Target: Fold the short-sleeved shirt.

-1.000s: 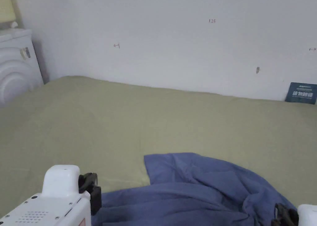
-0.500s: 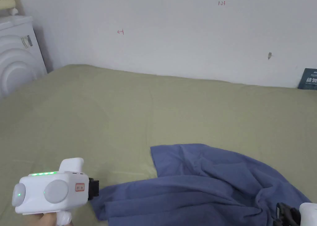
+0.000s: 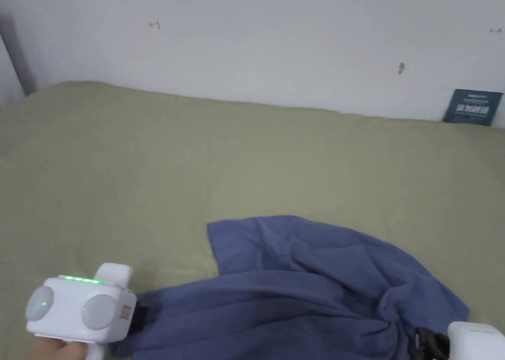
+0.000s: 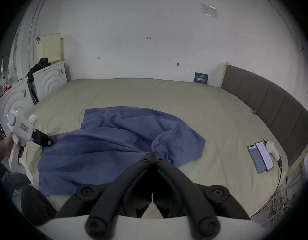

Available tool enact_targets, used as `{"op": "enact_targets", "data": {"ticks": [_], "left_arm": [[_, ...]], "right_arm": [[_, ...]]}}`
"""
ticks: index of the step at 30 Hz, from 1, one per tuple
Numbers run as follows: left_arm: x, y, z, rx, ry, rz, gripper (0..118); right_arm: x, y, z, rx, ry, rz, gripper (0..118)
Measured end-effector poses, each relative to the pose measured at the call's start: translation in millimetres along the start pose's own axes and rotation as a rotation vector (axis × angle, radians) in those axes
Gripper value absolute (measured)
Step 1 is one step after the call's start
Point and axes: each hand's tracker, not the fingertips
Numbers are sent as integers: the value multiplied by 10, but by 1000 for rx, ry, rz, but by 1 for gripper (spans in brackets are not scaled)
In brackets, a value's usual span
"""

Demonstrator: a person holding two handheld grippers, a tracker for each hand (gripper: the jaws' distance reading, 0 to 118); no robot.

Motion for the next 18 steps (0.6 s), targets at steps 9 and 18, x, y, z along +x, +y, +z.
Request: {"op": "enact_targets", "data": {"ticks": [9, 18], "left_arm": [[-23, 13, 27, 3, -23, 31, 2], [-8, 46, -19, -2, -17, 30, 2]], "right_arm": [[1016, 251, -719, -107, -121, -54, 0], [1582, 419, -1870, -360, -25, -122, 10]]}}
